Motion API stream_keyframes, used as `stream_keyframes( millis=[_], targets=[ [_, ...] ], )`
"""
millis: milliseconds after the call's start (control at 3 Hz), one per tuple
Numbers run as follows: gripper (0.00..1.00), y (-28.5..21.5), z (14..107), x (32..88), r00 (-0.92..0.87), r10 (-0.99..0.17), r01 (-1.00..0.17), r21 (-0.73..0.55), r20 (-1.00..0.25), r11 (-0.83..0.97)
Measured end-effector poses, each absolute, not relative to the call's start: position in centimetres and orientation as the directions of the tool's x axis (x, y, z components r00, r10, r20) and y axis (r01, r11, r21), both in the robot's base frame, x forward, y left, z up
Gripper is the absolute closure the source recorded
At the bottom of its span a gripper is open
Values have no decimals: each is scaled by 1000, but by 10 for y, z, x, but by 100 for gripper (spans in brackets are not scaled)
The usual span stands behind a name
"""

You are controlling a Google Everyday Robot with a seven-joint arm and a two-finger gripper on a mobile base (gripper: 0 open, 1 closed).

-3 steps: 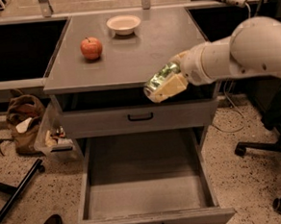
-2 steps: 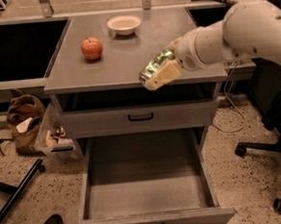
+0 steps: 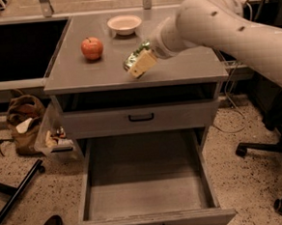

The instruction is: Pick green can from middle drawer and place on counter

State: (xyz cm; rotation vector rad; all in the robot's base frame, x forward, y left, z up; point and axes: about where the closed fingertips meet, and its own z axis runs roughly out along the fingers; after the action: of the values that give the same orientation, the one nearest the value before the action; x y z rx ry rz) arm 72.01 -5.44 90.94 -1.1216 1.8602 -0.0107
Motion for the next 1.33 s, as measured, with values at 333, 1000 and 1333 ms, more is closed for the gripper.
stream_keyframes(
  millis=[333, 1000, 1333],
  targets=[
    [100, -34, 896, 747, -191, -712, -664, -445, -675, 600],
    [100, -19, 880, 769, -276, -706, -667, -399, -652, 629],
    [82, -19, 880, 769, -276, -706, -667, -399, -652, 629]
  ],
)
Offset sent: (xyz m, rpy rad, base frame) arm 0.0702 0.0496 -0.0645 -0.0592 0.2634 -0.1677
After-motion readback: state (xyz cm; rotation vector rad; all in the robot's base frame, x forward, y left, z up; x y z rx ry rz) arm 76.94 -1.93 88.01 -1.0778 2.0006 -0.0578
